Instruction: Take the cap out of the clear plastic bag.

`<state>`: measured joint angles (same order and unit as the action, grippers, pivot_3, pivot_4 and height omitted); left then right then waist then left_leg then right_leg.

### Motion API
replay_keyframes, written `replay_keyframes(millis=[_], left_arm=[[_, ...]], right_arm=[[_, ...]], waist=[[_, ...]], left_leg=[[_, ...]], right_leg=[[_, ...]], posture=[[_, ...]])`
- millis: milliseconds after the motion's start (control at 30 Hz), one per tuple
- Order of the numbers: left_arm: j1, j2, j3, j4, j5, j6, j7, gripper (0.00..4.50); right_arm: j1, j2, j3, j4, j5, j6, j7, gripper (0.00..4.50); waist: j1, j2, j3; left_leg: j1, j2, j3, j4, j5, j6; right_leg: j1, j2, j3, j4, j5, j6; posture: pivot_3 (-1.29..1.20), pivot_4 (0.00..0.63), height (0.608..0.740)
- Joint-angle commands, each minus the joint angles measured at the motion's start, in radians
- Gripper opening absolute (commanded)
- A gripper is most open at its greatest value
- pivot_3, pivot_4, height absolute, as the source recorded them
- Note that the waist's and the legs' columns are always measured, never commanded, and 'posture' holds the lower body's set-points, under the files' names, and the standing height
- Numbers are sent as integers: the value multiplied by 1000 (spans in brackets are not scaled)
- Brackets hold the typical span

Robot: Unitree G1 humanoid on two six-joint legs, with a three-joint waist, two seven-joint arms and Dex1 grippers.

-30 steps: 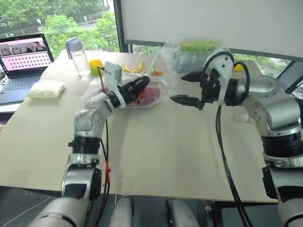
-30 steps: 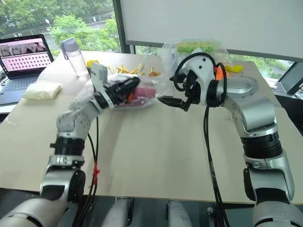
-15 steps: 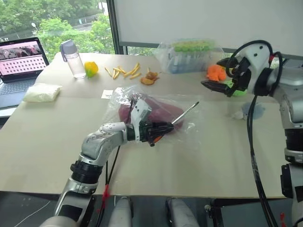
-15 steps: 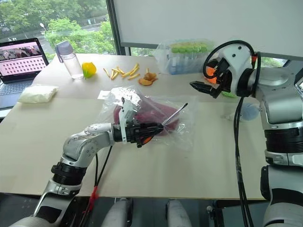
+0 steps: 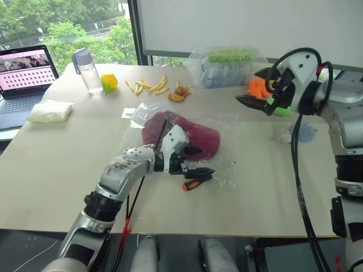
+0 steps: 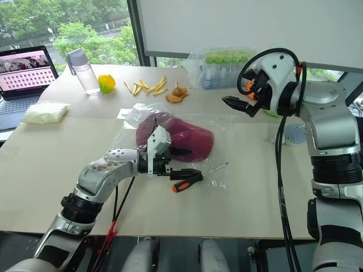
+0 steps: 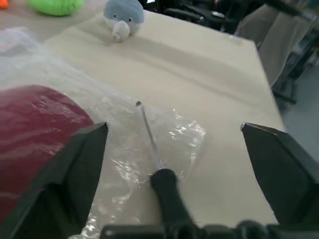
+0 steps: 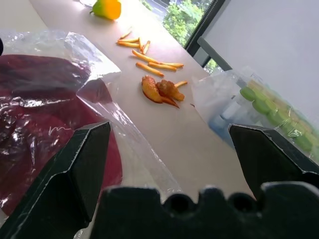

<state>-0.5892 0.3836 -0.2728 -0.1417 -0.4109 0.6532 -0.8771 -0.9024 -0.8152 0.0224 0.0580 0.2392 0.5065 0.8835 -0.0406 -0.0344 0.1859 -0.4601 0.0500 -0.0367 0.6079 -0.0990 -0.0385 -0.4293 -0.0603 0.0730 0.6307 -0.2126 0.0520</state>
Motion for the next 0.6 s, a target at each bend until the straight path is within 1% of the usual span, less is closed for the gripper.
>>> replay_keyframes(millis=[33,100,167,300,400,467,600], left_arm=[[-9,8,15,-46,-9,-17,-17,4402],[-4,43,12,-79,-29,-2,-66,4402],[9,100,-22,-120,-27,14,-120,4402],[24,130,-56,-161,-36,51,-138,4402],[31,151,-97,-190,-8,84,-123,4402],[27,154,-117,-169,34,115,-73,4402],[49,169,-173,-151,96,140,-39,4402]], right_arm=[[-1,-16,-49,-37,6,4,-9,4500],[2,-15,-50,-40,7,7,-10,4500],[2,-10,-46,-38,6,6,-12,4500],[-3,-2,-42,-33,6,5,-15,4500],[-3,1,-40,-33,6,5,-16,4500],[0,1,-40,-32,5,5,-16,4500],[5,-2,-43,-36,6,7,-17,4500]], waist=[[0,0,0],[-1,0,0],[-3,0,0],[-3,0,0],[0,0,0],[1,1,0],[0,1,0]], left_leg=[[0,0,0,0,0,0],[0,0,0,0,0,0],[0,0,0,0,0,0],[1,0,0,-1,0,0],[1,0,0,0,0,0],[1,0,0,0,0,0],[1,0,0,0,0,0]], right_leg=[[0,0,0,0,0,0],[0,0,0,0,0,0],[0,0,0,0,0,0],[0,0,0,0,-1,-1],[1,0,0,0,-1,-1],[1,0,0,0,-1,-1],[1,0,0,0,-1,0]], posture=[[0,150,740],[0,150,740],[0,150,740],[0,150,740],[0,150,740],[0,150,740],[0,150,740]])
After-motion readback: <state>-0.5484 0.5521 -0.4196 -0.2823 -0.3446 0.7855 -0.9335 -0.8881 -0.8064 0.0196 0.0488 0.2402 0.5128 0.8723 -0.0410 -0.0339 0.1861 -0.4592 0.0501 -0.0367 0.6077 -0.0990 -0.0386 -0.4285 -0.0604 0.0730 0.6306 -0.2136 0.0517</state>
